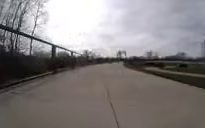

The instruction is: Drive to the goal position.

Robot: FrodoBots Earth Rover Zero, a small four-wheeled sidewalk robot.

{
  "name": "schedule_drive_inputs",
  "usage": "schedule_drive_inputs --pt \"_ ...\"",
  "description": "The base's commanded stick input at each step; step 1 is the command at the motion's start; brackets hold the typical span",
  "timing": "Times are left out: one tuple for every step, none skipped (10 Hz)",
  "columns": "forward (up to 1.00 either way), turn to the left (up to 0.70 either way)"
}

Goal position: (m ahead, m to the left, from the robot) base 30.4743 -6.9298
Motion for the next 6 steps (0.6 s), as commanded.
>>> schedule_drive_inputs --pt "1.00 0.00" --pt "1.00 0.00" --pt "1.00 -0.01" --pt "1.00 -0.02" --pt "1.00 -0.02" --pt "1.00 -0.02"
